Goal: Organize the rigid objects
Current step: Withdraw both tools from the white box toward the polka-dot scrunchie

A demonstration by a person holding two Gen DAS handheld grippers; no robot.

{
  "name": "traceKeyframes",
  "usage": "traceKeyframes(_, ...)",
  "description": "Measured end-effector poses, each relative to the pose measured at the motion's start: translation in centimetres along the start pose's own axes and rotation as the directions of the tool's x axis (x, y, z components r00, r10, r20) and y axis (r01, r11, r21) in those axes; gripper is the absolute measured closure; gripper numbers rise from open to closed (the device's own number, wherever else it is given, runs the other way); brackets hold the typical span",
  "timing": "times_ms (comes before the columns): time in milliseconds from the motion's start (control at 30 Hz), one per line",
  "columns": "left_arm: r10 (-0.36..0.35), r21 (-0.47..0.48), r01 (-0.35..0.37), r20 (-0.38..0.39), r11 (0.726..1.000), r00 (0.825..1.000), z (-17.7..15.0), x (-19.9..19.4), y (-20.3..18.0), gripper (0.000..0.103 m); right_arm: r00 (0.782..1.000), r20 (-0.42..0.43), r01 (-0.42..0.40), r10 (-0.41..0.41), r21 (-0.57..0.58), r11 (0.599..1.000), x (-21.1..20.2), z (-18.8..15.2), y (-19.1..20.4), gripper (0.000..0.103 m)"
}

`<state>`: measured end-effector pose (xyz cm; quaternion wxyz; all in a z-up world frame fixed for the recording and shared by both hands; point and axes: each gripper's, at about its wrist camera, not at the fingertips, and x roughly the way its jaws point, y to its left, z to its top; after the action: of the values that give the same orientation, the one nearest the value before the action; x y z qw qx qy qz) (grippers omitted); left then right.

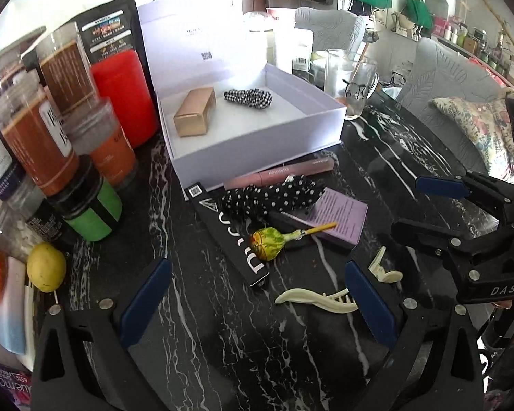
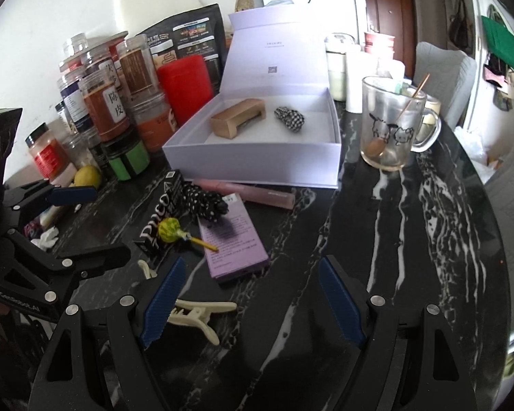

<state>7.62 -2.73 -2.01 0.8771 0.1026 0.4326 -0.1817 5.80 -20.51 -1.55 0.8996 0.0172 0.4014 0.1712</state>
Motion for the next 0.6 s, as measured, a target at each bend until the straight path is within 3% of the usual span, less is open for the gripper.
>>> traceKeyframes(167,-0.019,-0.032,0.019,-0.005,0.999,1.0,0.1,1.2,1.0,0.0,1.0,-0.019,-0.009,0.01,0.01,1.0,1.1,-0.6,-0.2,0.022)
traceKeyframes(467,0.037,-0.068,-0.038,-0.008,0.997,0.999,1.4,2.9,2.6,0.0,0.999,-0.031,-0.009,0.01,0.017,1.0,2.1,-0.2,-0.9,0.022)
traceKeyframes(600,0.094,-0.083,-0.095,-0.011,0.992,0.995,2.0,3.8,3.7,0.0,1.0,-0.026,-0.012,0.012,0.006,1.0,2.5,0.3,-0.7,0.022)
